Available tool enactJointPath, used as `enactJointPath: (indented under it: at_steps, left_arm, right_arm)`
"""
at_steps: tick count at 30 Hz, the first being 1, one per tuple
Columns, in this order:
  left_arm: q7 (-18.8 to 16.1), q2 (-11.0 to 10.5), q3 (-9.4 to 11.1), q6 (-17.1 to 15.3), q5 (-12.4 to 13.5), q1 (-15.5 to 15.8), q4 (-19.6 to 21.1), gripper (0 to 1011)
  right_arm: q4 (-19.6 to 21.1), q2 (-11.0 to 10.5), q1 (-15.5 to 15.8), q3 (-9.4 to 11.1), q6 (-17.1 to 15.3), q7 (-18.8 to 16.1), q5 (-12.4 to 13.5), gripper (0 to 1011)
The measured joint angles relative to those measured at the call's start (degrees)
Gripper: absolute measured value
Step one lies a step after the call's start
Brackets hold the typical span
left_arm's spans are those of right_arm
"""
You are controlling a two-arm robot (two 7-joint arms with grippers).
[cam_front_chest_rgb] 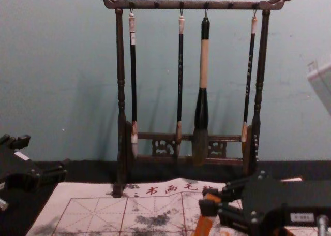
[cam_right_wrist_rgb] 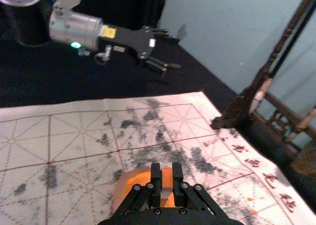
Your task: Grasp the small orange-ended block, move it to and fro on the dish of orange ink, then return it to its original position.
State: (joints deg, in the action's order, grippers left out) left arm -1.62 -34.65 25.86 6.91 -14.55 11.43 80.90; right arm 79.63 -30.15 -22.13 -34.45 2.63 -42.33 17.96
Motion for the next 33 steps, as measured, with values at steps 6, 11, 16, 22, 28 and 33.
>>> enactJointPath:
  at_steps: [6, 11, 16, 22, 28, 33]
  left_arm:
    - [0.00, 0.00, 0.00, 0.00, 0.00, 0.00, 0.00, 1001]
    - [0.00, 0.00, 0.00, 0.00, 0.00, 0.00, 0.00, 1001]
    - [0.00, 0.00, 0.00, 0.00, 0.00, 0.00, 0.00, 1001]
    - [0.00, 0.00, 0.00, 0.00, 0.00, 0.00, 0.00, 1001]
    - [0.00, 0.00, 0.00, 0.00, 0.00, 0.00, 0.00, 1001]
    - [0.00, 0.00, 0.00, 0.00, 0.00, 0.00, 0.00, 1001]
  right_arm:
    - [0.14, -0.32, -0.75, -1.70, -0.52, -1.12, -0.59, 109]
    - [-0.08, -0.18, -1.28, -2.59, -0.81, -1.42, -0.78, 110]
    - [-0.46, 0.26, -1.82, -3.45, -1.43, -1.34, -1.02, 110]
    - [-1.58, 1.20, -2.63, -4.11, -2.38, -0.27, -1.65, 110]
    - [-2.85, 2.01, -3.39, -4.16, -2.90, 0.91, -2.30, 110]
    - [-3.21, 2.08, -3.55, -3.47, -3.05, 1.66, -2.35, 110]
